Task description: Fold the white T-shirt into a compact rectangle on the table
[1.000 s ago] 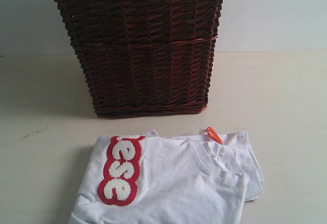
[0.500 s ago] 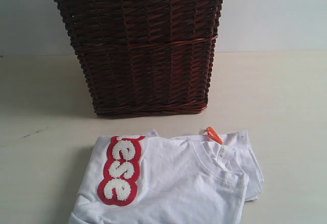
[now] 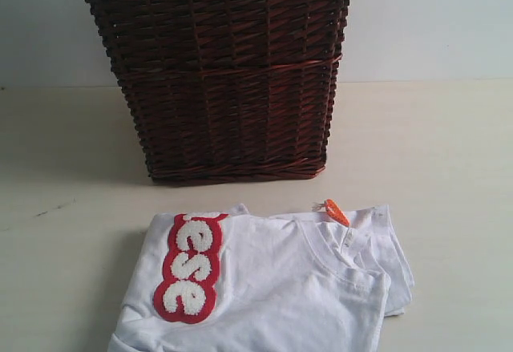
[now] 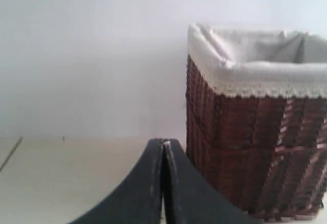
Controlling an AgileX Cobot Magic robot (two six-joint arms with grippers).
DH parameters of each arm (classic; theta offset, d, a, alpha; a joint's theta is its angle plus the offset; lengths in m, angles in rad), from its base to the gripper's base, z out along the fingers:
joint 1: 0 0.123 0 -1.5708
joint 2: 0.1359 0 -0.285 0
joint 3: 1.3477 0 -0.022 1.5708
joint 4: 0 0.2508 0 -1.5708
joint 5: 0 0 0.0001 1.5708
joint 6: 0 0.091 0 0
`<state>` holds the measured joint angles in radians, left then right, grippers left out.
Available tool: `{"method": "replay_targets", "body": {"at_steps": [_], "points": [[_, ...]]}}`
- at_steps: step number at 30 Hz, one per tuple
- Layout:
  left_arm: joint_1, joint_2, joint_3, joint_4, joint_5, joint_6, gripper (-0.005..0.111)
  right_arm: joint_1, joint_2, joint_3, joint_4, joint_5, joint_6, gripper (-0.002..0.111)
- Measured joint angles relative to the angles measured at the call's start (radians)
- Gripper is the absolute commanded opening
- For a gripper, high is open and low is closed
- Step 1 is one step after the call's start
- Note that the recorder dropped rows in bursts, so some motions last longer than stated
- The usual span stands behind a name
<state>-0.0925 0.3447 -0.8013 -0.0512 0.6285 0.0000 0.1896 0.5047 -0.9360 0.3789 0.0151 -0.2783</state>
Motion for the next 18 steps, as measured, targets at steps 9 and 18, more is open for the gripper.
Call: {"method": "replay_targets", "body": {"at_steps": [9,18], "points": [[0.079,-0.2,0.246,-0.012,-0.363,0.018,0.0,0.0,0.0,0.0,0.0,0.0,0.0,0.0],[0.162,-0.335,0.497,-0.043,-0.435,0.0,0.0,0.0,0.0,0.0,0.0,0.0,0.0,0.0]]}}
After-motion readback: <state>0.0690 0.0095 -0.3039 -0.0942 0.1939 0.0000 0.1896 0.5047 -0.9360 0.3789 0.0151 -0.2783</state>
